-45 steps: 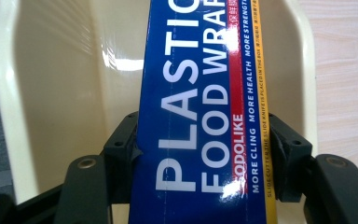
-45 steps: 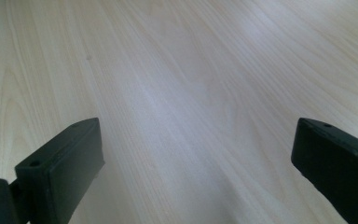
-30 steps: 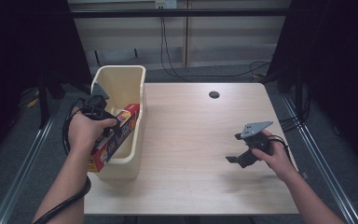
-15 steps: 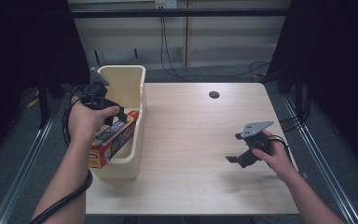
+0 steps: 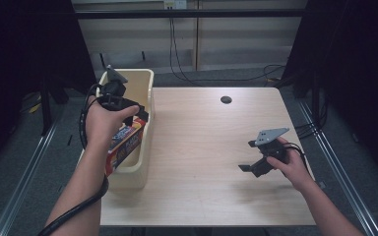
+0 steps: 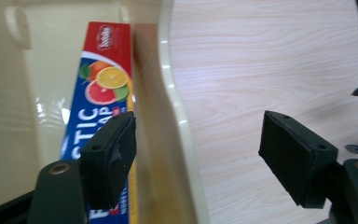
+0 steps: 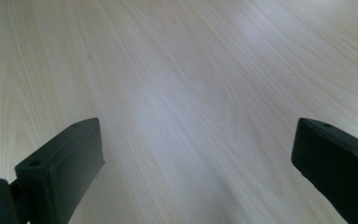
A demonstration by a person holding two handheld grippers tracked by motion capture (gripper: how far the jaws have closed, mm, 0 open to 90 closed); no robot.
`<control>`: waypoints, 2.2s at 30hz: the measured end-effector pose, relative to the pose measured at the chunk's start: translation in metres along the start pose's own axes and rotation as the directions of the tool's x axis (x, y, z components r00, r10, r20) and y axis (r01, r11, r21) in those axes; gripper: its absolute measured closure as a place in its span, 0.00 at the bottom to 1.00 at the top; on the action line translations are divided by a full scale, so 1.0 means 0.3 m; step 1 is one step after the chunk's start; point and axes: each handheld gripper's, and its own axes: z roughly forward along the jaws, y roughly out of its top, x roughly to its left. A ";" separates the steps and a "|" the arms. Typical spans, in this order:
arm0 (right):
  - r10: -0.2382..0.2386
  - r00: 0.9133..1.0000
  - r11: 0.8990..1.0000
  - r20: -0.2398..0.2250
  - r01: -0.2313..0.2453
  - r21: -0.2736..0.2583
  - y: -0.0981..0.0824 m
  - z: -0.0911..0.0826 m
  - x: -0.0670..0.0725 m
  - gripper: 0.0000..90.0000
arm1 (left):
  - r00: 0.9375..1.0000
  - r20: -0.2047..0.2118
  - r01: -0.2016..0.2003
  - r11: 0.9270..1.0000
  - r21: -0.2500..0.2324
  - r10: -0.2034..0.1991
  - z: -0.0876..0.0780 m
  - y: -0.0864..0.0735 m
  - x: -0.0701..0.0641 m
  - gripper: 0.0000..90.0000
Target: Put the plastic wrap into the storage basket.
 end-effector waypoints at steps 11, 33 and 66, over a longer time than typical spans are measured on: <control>0.004 1.000 1.000 -0.004 -0.004 -0.008 0.001 -0.003 -0.002 0.02 | 0.997 0.049 -0.055 0.998 -0.027 0.056 0.029 0.024 -0.080 0.27; -0.001 1.000 1.000 -0.002 0.001 -0.005 -0.001 -0.006 -0.003 0.02 | 0.983 0.129 -0.122 0.991 -0.055 0.128 0.142 0.029 -0.176 0.20; -0.002 1.000 1.000 0.000 0.002 0.005 -0.004 -0.002 0.001 0.02 | 0.963 0.192 -0.182 0.982 -0.045 0.187 0.301 -0.017 -0.240 0.18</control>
